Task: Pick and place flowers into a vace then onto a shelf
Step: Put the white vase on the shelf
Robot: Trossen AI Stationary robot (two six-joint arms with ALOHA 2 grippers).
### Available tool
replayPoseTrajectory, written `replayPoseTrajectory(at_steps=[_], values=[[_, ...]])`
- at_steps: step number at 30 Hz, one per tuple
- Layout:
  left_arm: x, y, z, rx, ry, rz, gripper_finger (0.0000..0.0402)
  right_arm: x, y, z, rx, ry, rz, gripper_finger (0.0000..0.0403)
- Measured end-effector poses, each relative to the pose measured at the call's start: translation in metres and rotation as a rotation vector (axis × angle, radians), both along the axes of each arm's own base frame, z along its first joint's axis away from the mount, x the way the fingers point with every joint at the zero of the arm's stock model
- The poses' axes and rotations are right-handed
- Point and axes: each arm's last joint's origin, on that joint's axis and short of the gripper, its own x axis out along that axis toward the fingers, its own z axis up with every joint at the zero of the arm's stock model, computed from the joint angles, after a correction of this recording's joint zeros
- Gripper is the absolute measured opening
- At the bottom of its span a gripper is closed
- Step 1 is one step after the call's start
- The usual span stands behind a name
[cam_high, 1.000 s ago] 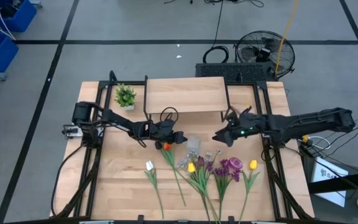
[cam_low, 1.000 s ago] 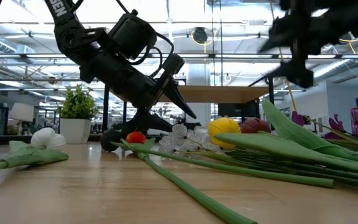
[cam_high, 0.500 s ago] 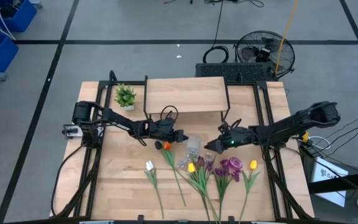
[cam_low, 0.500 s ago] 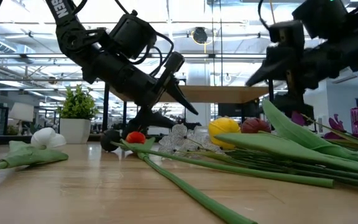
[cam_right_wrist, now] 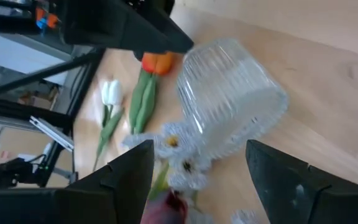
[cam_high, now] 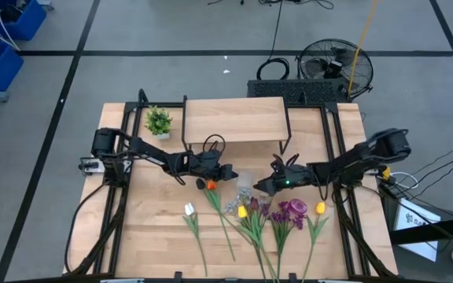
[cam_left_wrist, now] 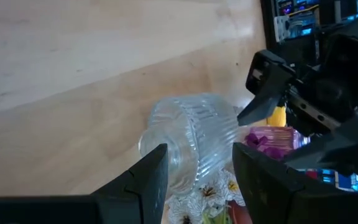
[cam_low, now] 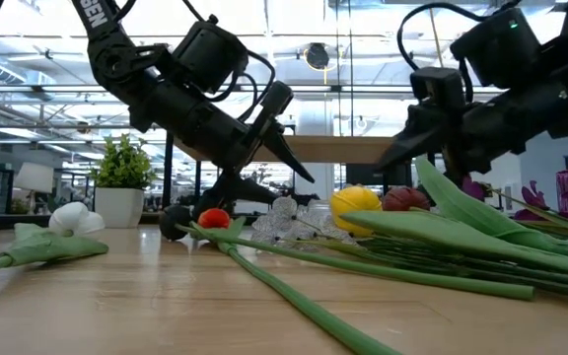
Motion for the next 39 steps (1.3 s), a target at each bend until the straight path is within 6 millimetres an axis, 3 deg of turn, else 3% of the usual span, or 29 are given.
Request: replayPoseTrajectory(at_steps=[10,27,33,39], values=[[0.0,-0.003,-0.001,-0.011,0.009,0.0,0.0184,0.018,0.002,0.002,-0.02,-0.022,0.017,0.0247],[-0.001,-0.004,-0.002,-0.008,0.023,-0.007,0.0184,0.019,0.001,0.003,-0.05,-0.025,0.009,0.0247],[0.009,-0.004,-0.013,-0.023,0.022,-0.032,0.0184,0.032,-0.002,0.011,-0.074,-0.036,-0.005,0.0247],[0.021,-0.005,-0.015,-0.033,0.009,-0.08,0.0184,0.032,-0.002,0.001,-0.052,0.092,0.004,0.0247]])
